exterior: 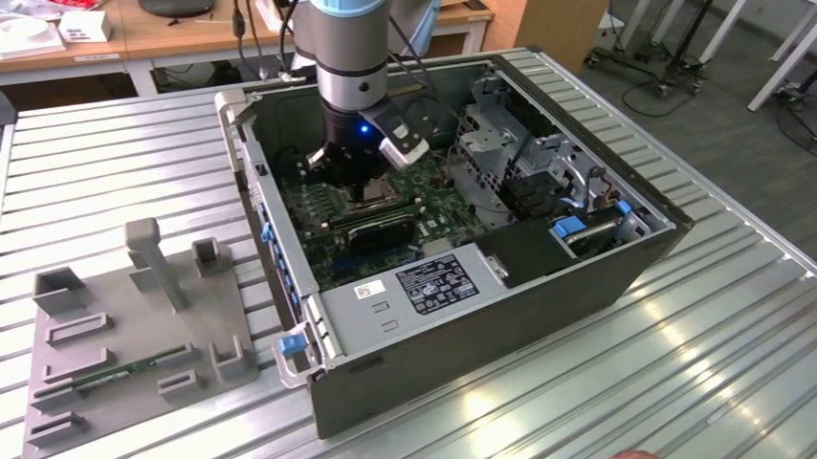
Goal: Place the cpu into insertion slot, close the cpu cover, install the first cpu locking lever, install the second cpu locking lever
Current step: 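Install the second cpu locking lever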
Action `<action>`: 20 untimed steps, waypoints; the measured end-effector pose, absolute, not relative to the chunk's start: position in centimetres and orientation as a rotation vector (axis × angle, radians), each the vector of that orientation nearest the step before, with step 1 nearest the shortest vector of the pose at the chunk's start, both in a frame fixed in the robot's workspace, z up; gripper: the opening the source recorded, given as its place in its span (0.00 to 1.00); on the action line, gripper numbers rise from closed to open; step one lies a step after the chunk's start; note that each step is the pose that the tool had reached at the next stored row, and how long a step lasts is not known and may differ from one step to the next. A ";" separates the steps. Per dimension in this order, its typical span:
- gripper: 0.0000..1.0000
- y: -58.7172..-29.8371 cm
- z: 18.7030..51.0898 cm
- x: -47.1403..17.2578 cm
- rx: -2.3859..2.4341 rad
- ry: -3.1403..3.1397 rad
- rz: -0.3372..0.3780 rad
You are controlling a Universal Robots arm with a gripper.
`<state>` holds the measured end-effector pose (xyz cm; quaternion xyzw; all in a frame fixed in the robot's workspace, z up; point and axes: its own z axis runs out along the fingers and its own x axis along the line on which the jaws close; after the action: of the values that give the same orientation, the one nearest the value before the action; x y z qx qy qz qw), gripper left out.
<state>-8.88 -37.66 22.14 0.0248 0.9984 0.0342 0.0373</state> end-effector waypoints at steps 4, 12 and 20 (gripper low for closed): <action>0.11 -37.6 22.1 -7.9 0.076 3.064 0.105; 0.11 -36.5 22.1 -7.1 0.076 3.064 0.105; 0.11 -35.3 22.1 -6.9 0.076 3.064 0.105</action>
<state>-6.92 -35.26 22.10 0.0248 0.9984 0.0342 0.0373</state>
